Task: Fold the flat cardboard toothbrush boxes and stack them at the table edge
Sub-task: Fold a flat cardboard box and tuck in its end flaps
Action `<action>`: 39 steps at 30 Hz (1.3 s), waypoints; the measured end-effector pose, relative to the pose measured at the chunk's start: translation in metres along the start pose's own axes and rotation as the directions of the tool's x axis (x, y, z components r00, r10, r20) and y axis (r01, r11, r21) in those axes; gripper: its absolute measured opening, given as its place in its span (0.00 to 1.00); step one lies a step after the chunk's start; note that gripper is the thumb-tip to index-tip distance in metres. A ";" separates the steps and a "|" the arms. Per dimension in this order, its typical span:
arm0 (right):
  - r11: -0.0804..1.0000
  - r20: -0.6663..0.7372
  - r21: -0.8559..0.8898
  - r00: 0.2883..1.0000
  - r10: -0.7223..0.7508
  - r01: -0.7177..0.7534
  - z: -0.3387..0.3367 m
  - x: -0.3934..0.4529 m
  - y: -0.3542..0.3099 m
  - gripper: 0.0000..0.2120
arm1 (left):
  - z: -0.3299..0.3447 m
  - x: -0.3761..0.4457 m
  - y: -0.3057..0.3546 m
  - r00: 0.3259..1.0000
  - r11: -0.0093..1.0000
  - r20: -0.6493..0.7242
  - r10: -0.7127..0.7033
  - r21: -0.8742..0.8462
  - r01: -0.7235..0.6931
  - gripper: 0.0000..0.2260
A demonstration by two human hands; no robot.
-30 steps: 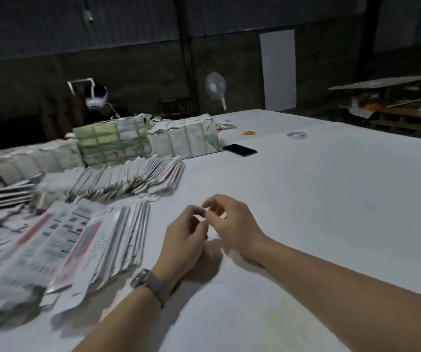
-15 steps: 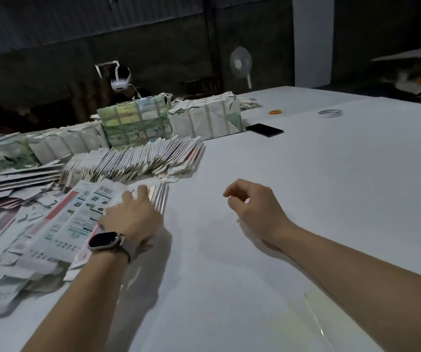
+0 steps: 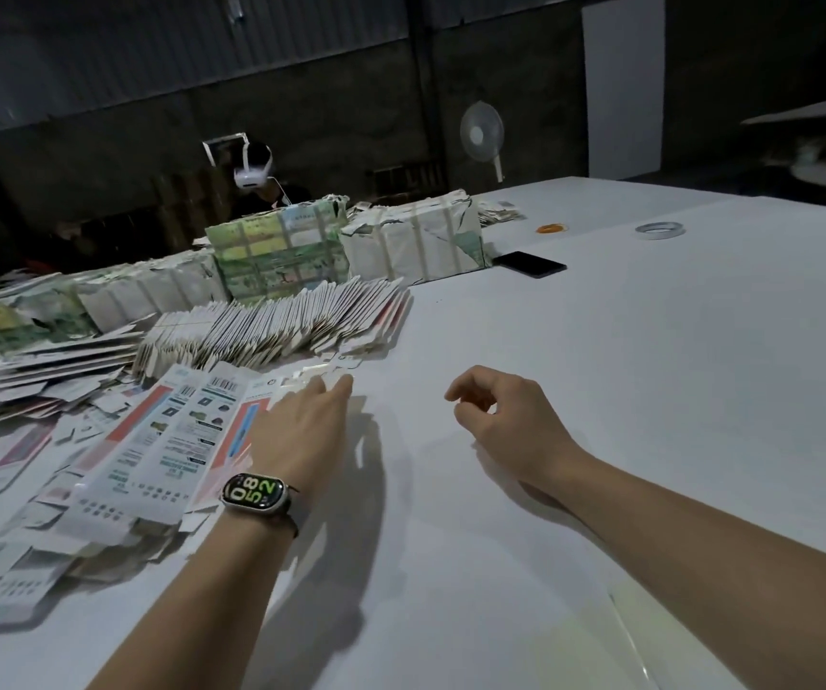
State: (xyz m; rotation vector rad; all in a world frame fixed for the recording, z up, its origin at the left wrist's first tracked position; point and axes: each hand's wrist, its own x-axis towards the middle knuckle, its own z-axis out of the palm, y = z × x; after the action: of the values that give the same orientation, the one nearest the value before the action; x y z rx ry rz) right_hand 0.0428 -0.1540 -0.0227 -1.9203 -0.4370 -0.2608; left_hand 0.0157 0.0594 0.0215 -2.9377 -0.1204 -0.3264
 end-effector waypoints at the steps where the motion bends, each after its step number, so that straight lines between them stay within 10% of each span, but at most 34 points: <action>1: 1.000 0.001 0.003 1.000 -0.002 0.002 0.000 0.000 0.000 0.12 | 0.000 0.000 0.000 1.000 1.000 -0.011 -0.017 0.016 0.017 0.26; 7: 0.996 -0.022 0.092 1.000 0.000 0.002 0.002 0.001 0.002 0.09 | -0.018 -0.018 0.034 0.867 0.967 -0.476 0.147 -0.116 -0.228 0.41; 10: 0.988 -0.036 0.157 0.999 0.005 0.001 0.000 0.004 0.002 0.04 | -0.024 -0.025 0.055 0.680 0.807 -0.701 0.216 -0.264 -0.528 0.41; 12: 0.970 -0.039 0.242 0.999 0.036 -0.026 0.000 0.005 0.001 0.06 | -0.026 -0.028 0.064 0.675 0.661 -0.715 0.182 -0.420 -0.623 0.39; 23: 0.935 0.077 0.355 0.997 -0.015 -0.013 0.001 0.001 -0.004 0.15 | -0.034 -0.031 0.063 0.853 0.060 -0.506 -0.130 -0.862 -0.503 0.37; 28: 0.872 0.050 0.489 0.999 -0.006 -0.019 -0.003 -0.002 -0.007 0.13 | -0.021 -0.023 0.065 0.995 -0.398 -0.006 -0.096 -0.916 -0.044 0.33; 33: 0.871 0.009 0.482 0.995 0.101 -0.093 -0.005 0.001 -0.006 0.08 | 0.002 -0.027 0.080 0.969 -0.415 0.238 0.069 -0.876 0.245 0.14; 39: 0.932 0.129 0.330 0.985 0.116 -0.153 -0.003 0.000 -0.005 0.12 | 0.010 -0.025 0.076 0.931 -0.503 0.344 0.122 -0.787 0.357 0.25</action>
State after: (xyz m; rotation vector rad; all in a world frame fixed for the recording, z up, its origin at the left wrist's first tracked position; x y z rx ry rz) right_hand 0.0411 -0.1553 -0.0171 -1.6197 -0.3908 0.0101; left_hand 0.0008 -0.0143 -0.0066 -5.0387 -0.5309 0.3522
